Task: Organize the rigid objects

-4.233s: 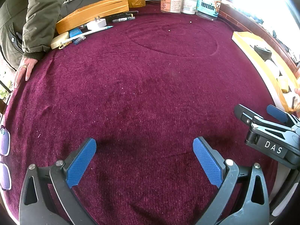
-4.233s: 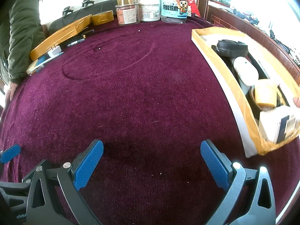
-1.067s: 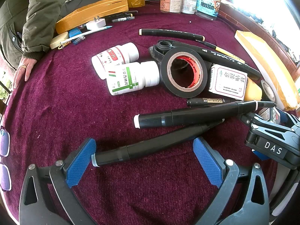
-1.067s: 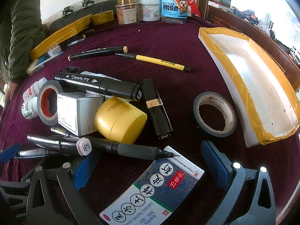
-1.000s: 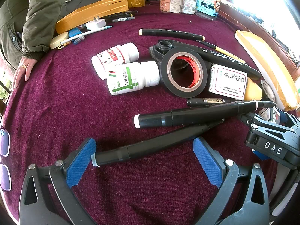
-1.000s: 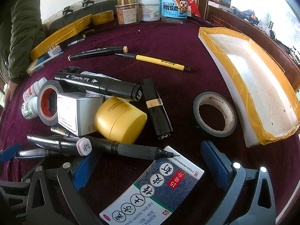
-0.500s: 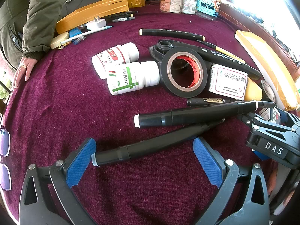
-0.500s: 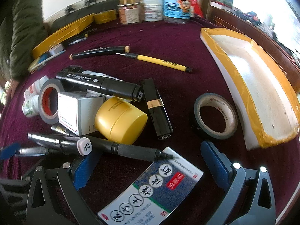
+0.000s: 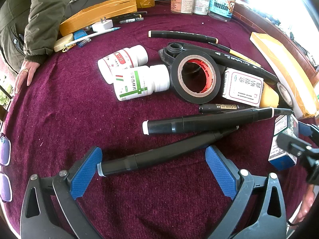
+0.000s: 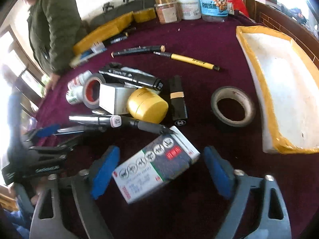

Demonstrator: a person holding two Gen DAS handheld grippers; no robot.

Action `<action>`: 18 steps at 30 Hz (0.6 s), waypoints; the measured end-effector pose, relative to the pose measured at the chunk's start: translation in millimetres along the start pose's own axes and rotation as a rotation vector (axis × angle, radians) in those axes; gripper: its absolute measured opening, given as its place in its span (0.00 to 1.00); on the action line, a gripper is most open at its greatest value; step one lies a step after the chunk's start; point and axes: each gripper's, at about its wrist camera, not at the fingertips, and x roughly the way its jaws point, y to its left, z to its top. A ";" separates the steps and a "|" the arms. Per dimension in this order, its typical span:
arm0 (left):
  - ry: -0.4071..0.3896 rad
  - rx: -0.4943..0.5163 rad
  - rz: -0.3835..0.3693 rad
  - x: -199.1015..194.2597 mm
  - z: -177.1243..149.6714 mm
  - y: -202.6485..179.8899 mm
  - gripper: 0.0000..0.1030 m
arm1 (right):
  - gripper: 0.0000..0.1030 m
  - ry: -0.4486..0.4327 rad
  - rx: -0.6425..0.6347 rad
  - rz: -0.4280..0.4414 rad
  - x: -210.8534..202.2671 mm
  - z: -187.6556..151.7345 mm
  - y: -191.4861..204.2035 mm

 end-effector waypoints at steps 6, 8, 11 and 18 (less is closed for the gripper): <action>0.002 0.000 0.000 0.0 -0.1 0.0 1.00 | 0.57 -0.027 0.011 0.039 -14.7 -9.8 -6.0; 0.002 0.000 0.001 0.1 -0.1 -0.1 1.00 | 0.57 -0.012 0.013 0.038 -15.3 -10.9 -6.7; 0.003 0.000 0.001 0.1 -0.1 -0.2 1.00 | 0.57 0.024 0.038 0.065 -13.5 -13.7 -4.2; 0.006 0.003 0.000 0.2 0.0 -0.2 1.00 | 0.62 0.060 0.023 -0.032 4.6 -16.5 15.4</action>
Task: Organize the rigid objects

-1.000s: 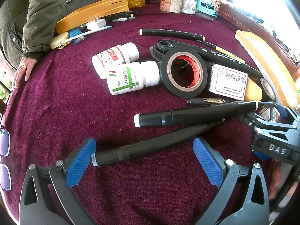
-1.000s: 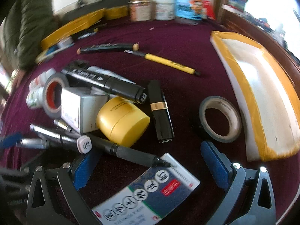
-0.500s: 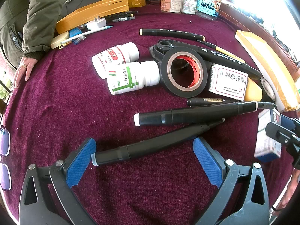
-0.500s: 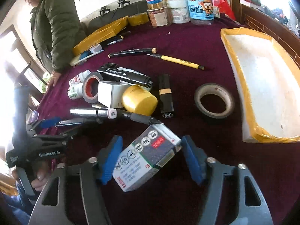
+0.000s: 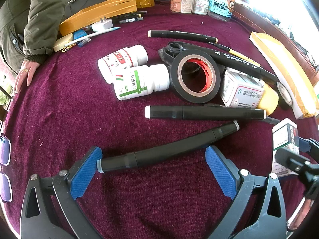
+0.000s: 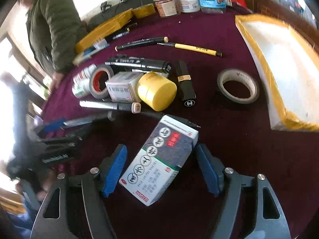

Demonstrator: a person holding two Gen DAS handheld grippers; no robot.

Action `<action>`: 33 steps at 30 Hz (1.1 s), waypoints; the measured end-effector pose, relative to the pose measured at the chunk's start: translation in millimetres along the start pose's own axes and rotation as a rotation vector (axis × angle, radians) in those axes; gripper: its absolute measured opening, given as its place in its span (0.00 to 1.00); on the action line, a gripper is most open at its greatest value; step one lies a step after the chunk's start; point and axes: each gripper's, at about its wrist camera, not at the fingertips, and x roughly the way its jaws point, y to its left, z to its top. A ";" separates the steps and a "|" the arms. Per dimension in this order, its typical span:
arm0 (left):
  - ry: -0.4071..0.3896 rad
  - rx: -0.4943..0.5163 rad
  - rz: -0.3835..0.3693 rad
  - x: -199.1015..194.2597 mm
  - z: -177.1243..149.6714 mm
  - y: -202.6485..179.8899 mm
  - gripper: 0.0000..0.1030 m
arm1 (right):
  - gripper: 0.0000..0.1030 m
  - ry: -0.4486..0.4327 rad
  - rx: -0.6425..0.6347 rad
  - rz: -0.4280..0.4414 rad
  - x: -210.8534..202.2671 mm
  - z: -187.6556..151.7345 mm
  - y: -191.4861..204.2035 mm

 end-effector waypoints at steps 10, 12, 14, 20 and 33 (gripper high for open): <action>-0.024 -0.028 -0.094 -8.9 -6.2 8.8 1.00 | 0.32 -0.017 -0.022 0.014 -14.4 -4.7 -7.0; -0.020 -0.002 -0.107 -10.7 -9.0 3.9 1.00 | 0.32 -0.014 -0.048 0.004 -15.3 -6.4 -5.6; -0.014 0.048 -0.090 -11.7 -11.7 -4.9 1.00 | 0.32 -0.014 -0.050 0.009 -16.3 -7.0 -6.0; -0.009 0.274 -0.019 -24.7 -28.8 -39.4 0.88 | 0.32 -0.037 -0.055 0.030 -16.2 -10.4 -8.5; -0.069 0.431 -0.009 -47.5 -22.9 -54.5 0.72 | 0.35 -0.037 -0.035 0.077 -15.3 -18.0 -16.9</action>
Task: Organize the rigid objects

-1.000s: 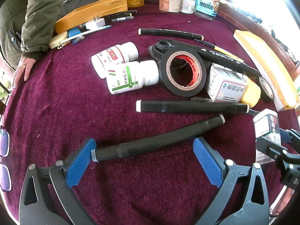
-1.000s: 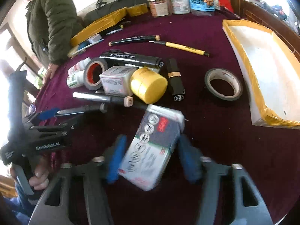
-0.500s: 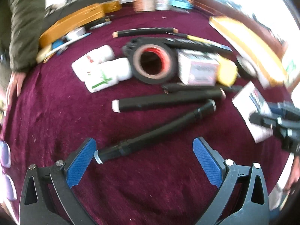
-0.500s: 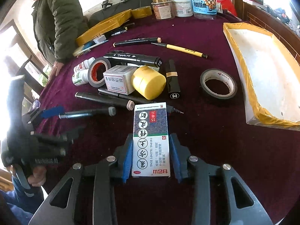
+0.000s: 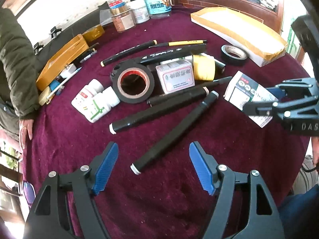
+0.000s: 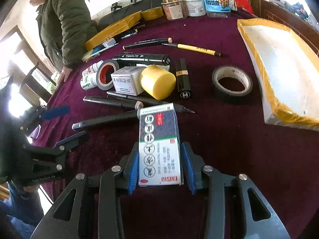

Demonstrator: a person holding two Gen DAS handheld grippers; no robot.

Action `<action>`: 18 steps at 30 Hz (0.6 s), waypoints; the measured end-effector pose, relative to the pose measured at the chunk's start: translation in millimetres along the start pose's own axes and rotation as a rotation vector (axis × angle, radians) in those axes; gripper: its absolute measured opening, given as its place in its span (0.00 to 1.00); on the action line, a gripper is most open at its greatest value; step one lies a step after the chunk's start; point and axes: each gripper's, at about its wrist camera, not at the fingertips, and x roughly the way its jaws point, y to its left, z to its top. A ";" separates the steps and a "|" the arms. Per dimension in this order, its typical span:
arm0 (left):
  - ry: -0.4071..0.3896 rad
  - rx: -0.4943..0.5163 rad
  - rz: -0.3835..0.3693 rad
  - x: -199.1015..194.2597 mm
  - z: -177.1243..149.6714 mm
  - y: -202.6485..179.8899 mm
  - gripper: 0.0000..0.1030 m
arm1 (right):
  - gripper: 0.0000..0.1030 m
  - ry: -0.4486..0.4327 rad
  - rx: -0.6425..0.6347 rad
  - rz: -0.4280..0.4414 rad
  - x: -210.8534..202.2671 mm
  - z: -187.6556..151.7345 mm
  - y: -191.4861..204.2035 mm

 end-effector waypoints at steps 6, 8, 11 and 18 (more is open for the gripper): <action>0.025 0.078 0.002 16.3 10.8 -14.6 0.72 | 0.35 -0.008 -0.002 0.004 -1.1 -2.6 -1.0; 0.032 0.084 0.014 21.0 11.7 -17.6 0.72 | 0.35 -0.008 0.003 0.007 -0.9 -2.1 -1.8; 0.026 0.079 0.019 20.0 11.4 -18.8 0.67 | 0.35 -0.008 0.001 0.009 -1.1 -2.8 -2.0; -0.017 0.082 0.029 9.2 -1.1 -40.8 0.26 | 0.35 -0.004 0.013 0.010 -1.6 -0.6 -3.3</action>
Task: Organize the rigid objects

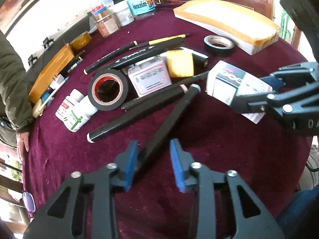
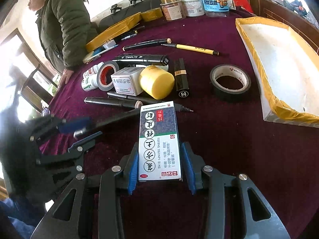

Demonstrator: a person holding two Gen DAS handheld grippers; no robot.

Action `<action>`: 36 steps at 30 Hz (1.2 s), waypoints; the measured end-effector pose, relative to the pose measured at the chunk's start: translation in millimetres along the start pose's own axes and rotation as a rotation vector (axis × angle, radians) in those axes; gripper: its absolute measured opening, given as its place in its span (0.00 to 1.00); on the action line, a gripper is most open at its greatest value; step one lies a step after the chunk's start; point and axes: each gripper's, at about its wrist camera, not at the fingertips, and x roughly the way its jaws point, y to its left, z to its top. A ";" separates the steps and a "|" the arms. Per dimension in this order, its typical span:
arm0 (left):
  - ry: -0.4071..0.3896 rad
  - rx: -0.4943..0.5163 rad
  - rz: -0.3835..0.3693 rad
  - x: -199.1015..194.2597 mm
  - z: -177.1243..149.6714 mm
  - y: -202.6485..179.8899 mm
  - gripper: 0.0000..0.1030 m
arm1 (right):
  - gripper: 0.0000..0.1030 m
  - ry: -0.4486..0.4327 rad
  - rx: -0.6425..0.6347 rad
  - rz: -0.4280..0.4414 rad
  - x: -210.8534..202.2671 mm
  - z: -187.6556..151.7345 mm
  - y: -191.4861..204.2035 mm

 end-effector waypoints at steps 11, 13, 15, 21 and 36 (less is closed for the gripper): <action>-0.035 -0.019 0.034 -1.7 -3.8 -3.2 0.26 | 0.33 -0.008 -0.028 -0.041 -0.1 0.6 6.5; -0.041 -0.019 0.035 -2.3 -4.7 -3.9 0.26 | 0.32 -0.012 -0.034 -0.044 -0.8 1.2 7.5; -0.044 -0.027 0.033 -2.5 -5.0 -3.3 0.25 | 0.30 -0.017 -0.038 -0.047 -1.6 2.6 8.9; -0.049 -0.032 0.030 -3.1 -5.7 -3.0 0.25 | 0.30 -0.022 -0.045 -0.052 -2.5 2.7 11.1; -0.059 -0.060 0.015 -4.4 -7.1 2.0 0.23 | 0.30 -0.040 -0.078 -0.085 -7.0 1.4 18.2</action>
